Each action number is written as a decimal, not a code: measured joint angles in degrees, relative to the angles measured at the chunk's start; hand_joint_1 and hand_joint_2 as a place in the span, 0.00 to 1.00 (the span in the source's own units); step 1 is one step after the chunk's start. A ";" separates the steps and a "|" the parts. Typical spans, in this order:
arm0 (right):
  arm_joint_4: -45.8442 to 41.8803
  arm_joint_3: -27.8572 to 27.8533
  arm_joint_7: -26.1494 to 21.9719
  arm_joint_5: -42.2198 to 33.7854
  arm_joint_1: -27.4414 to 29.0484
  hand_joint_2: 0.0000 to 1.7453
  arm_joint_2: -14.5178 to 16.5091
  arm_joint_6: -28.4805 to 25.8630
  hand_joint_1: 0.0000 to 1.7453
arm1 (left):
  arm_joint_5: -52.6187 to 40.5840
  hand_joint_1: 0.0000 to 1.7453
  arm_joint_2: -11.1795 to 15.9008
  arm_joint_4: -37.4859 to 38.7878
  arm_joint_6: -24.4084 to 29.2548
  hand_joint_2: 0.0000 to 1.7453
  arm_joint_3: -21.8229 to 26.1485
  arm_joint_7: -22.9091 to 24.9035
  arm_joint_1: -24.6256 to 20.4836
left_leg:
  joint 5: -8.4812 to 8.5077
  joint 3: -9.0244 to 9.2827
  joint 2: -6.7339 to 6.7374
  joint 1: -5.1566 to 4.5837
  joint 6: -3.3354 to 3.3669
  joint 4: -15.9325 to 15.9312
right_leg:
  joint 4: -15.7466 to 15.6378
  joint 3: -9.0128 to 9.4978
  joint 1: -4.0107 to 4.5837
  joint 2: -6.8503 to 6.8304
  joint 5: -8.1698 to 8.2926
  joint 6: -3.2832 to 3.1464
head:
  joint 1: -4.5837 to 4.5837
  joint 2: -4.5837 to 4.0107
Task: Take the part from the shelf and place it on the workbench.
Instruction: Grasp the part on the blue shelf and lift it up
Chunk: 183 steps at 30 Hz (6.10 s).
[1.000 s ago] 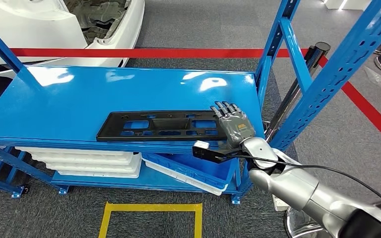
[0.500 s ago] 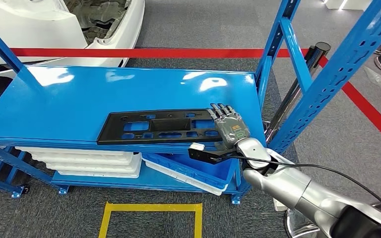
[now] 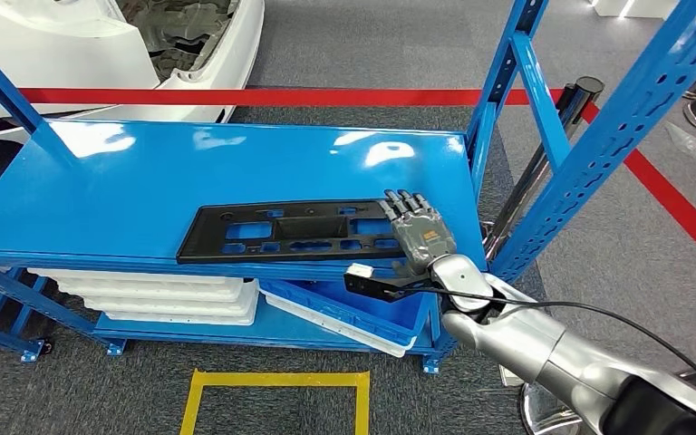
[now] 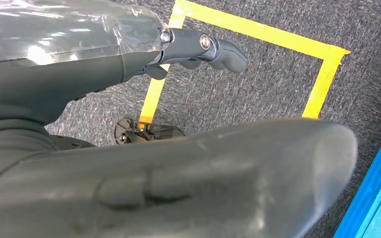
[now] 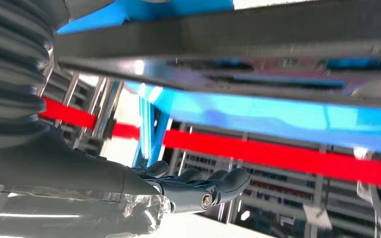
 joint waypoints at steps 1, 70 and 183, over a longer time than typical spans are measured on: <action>0.16 0.03 0.21 0.97 0.00 1.00 0.02 -0.74 0.00 | 0.00 0.00 0.00 0.00 0.01 0.00 0.00 0.00 0.00 | 0.00 0.00 0.00 0.00 0.00 0.00 | 0.00 0.00 0.00 0.00 0.00 0.00 | 0.00 0.00; -22.03 -4.83 6.17 34.42 7.79 1.00 3.40 -14.71 1.00 | 0.02 0.00 0.00 0.00 0.73 0.00 0.04 -1.51 0.14 | -0.01 0.27 0.00 0.00 0.00 -0.04 | -0.01 0.25 0.00 0.00 -0.03 0.02 | -0.01 0.00; -43.84 3.75 1.09 36.45 14.71 1.00 6.62 -8.99 1.00 | 0.02 0.00 -0.54 -0.02 1.53 1.00 0.09 -6.27 0.30 | -1.01 1.05 0.01 0.75 -0.27 0.34 | 3.26 -3.63 -1.44 -0.06 1.72 2.40 | 1.39 0.00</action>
